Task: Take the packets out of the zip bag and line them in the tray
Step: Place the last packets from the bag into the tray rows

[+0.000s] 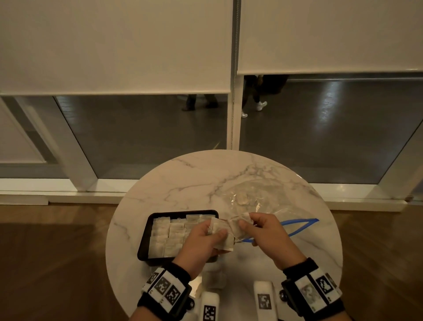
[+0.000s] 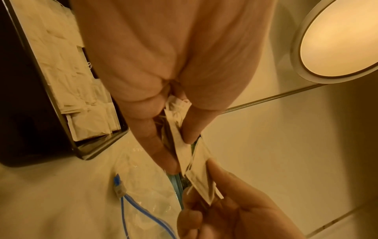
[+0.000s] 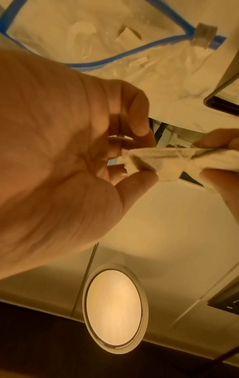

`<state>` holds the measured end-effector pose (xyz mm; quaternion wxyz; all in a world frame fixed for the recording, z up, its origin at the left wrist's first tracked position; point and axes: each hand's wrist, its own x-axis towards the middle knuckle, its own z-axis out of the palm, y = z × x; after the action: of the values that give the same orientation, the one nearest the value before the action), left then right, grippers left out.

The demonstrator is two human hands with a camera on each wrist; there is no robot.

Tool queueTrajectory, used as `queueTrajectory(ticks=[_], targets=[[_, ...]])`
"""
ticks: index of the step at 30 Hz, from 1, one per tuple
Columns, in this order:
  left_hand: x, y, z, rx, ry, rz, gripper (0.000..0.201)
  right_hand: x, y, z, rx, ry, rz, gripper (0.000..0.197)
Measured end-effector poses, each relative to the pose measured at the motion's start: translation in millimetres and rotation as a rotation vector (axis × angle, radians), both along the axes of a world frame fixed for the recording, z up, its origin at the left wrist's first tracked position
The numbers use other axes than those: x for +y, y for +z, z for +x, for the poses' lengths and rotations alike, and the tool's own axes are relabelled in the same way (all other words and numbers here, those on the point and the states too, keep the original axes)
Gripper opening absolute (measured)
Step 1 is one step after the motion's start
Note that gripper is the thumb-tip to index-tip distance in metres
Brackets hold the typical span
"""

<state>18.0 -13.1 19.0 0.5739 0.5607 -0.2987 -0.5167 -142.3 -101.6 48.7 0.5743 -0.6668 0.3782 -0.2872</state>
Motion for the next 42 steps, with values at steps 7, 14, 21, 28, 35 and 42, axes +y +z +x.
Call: queueTrajectory(ticks=[7, 14, 21, 28, 35, 42], targets=[[4, -2, 10, 0.039, 0.063, -0.011, 0.018, 3, -7, 9, -0.075, -0.069, 0.041, 0.01], [14, -6, 46, 0.056, 0.337, -0.011, 0.018, 2, -13, 22, -0.036, -0.092, 0.08, 0.008], [30, -21, 75, 0.132, 0.49, 0.036, 0.022, -5, -26, 48, 0.097, -0.087, 0.064, 0.005], [35, -31, 75, 0.065, 0.455, 0.091, 0.021, -6, -32, 69, 0.052, -0.045, 0.133, 0.009], [26, -27, 60, 0.032, 0.337, 0.099, 0.02, -1, -31, 78, 0.016, 0.015, 0.081, 0.003], [28, -40, 73, 0.044, 0.445, 0.165, 0.023, -30, -47, 89, 0.424, 0.004, -0.322, 0.016]])
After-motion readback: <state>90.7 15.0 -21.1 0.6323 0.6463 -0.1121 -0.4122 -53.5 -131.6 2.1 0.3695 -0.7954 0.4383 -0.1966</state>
